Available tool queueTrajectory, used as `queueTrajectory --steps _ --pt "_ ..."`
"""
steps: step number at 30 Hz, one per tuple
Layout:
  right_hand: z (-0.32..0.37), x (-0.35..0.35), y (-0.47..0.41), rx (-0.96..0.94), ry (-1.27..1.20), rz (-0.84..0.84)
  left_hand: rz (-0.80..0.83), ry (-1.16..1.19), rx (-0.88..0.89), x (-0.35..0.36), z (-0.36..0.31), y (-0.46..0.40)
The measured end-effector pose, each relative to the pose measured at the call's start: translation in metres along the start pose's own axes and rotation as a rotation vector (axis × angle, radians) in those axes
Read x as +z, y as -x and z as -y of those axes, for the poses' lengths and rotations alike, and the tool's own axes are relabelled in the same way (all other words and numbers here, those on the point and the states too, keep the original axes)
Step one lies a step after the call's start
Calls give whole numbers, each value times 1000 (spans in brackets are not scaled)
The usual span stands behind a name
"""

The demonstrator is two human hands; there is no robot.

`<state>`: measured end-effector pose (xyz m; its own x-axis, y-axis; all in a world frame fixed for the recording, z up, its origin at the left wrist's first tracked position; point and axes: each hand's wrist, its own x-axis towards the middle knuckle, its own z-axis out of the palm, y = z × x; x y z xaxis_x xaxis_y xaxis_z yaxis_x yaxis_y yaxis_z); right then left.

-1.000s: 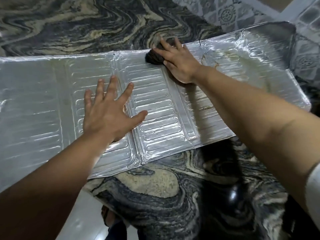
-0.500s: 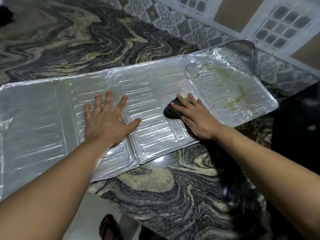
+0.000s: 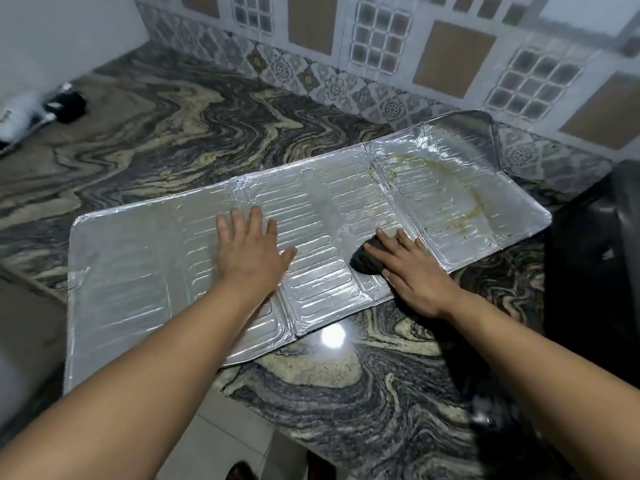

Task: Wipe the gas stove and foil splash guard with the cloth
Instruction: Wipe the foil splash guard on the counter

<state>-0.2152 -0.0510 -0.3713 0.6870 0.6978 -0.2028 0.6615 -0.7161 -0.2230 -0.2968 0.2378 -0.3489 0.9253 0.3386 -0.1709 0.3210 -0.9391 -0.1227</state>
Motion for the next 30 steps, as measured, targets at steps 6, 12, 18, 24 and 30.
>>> queueTrajectory --steps 6,12,18,24,30 --pt "-3 -5 -1 -68 -5 9 -12 369 100 6 -75 -8" --pt "-27 -26 -3 -148 227 39 -54 341 68 29 -98 -7" --pt "-39 -53 -11 59 65 133 -68 327 61 28 -102 -11" --pt "15 -22 -13 458 -243 -152 -75 326 62 28 -102 -10" --pt "32 5 -27 620 -170 -215 -88 334 73 29 -100 -10"
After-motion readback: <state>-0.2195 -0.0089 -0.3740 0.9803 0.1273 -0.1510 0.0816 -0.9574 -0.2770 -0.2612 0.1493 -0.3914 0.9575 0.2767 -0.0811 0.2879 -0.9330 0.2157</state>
